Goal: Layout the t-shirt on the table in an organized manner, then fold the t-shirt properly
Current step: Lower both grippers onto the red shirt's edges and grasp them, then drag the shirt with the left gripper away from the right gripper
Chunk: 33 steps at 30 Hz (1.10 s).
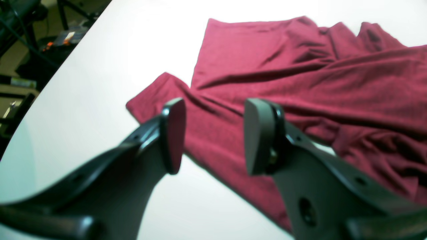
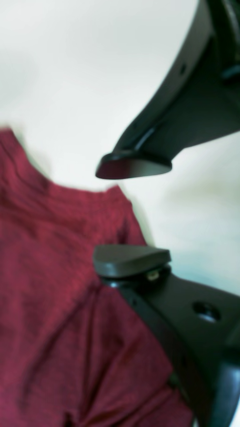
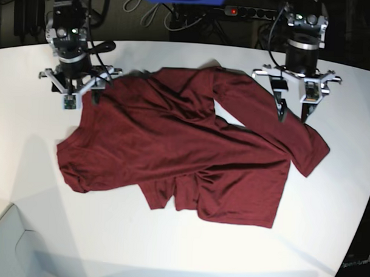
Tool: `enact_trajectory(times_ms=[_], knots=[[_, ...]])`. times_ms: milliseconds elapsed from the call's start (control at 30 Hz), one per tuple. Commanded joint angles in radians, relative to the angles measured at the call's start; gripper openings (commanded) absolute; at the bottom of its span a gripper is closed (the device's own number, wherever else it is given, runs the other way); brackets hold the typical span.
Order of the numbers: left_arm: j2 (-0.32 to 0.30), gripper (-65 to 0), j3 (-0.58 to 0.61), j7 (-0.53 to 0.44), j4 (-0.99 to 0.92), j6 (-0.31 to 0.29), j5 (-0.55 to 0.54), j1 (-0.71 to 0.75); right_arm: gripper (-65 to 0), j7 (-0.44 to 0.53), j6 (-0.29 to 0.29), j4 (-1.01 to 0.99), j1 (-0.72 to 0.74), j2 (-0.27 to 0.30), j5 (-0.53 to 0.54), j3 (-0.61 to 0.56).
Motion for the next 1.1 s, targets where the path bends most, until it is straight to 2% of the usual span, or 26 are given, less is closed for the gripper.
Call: enact_trajectory(times_ms=[0,133,333,500,667,833,1067], knots=[[-0.004,-37.0,-0.004,-0.031,0.015,0.004,-0.001,-0.015,-32.1,0.023,-0.001,-0.002,0.014,0.005,-0.006,0.000],[-0.007,-36.9,-0.006,-0.018,0.014,0.006,0.000,-0.058,-32.1,0.029,-0.001,-0.088,0.054,0.002,-0.006,0.000],[-0.002,-36.9,-0.044,0.127,0.014,0.004,-0.001,-0.158,-32.1,0.032,-0.001,-0.200,0.098,0.003,-0.006,0.003],[-0.002,-36.9,-0.072,0.186,0.014,0.004,-0.001,-0.236,-32.1,0.034,-0.001,-0.286,0.125,0.006,-0.006,0.009],[-0.004,-36.9,-0.089,0.232,-0.005,0.004,-0.001,-0.319,-32.2,0.040,-0.001,-0.374,0.148,0.026,-0.006,0.080],[-0.004,-36.9,-0.082,0.233,-0.126,0.003,-0.001,-0.419,-32.2,0.087,-0.001,-0.374,0.115,0.043,-0.006,0.180],[-0.002,-36.9,-0.081,0.227,-0.404,0.003,-0.001,-0.615,-32.2,0.098,-0.001,-0.375,0.085,0.089,-0.006,0.195]])
